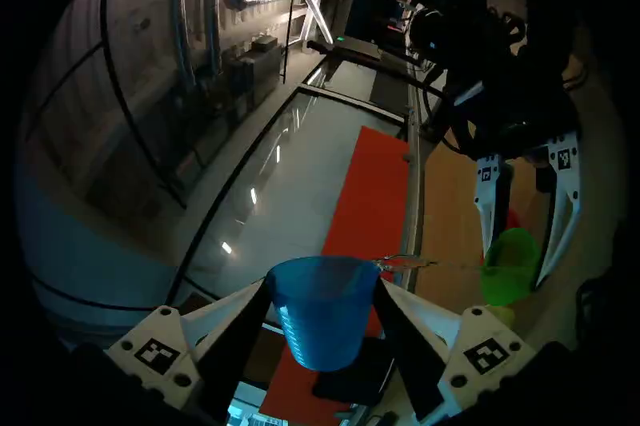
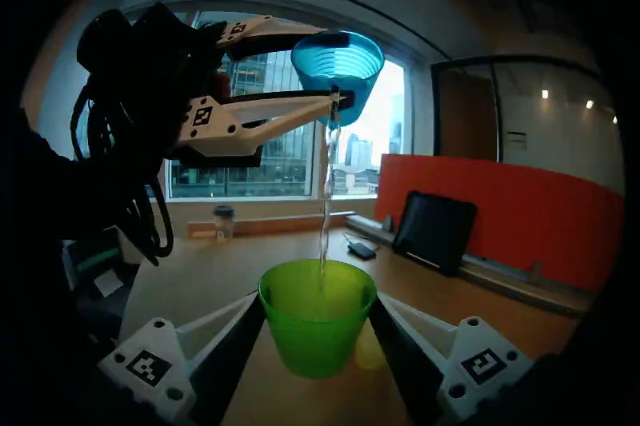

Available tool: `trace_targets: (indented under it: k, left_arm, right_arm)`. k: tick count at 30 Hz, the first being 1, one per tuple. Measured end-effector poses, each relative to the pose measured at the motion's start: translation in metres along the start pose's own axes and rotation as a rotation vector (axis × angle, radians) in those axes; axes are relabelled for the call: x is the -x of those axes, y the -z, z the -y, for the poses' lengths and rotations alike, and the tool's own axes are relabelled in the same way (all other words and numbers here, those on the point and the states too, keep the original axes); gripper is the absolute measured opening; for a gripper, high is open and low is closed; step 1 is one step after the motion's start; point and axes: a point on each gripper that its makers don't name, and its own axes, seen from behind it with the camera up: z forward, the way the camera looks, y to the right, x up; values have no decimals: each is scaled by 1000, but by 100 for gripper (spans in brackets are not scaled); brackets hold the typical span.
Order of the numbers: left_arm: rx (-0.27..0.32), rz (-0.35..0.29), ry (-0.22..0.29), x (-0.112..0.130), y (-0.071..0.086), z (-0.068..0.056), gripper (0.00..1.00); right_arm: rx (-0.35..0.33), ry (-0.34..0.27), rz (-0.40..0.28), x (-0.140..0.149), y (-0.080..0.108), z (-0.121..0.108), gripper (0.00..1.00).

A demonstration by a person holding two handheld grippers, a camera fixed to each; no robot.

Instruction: Pour water

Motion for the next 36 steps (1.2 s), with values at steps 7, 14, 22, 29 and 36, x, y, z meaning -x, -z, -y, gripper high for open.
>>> trace_targets:
  k: [7,14,22,29,36]
  left_arm:
    - [-8,-2,-25,-2,0,2,87]
    - [-16,-1,-49,-2,-1,4,87]
    - [-22,-4,-74,-3,0,6,87]
    - [-21,-9,-104,-8,0,9,87]
    - [-28,-12,-133,-11,-1,12,88]
  right_arm:
    - [3,1,-1,-1,0,0,89]
    - [6,1,-3,-2,0,-1,90]
    - [8,2,-4,-1,0,-2,90]
    - [10,3,-7,-2,2,-2,90]
    - [12,4,-9,-2,3,-1,89]
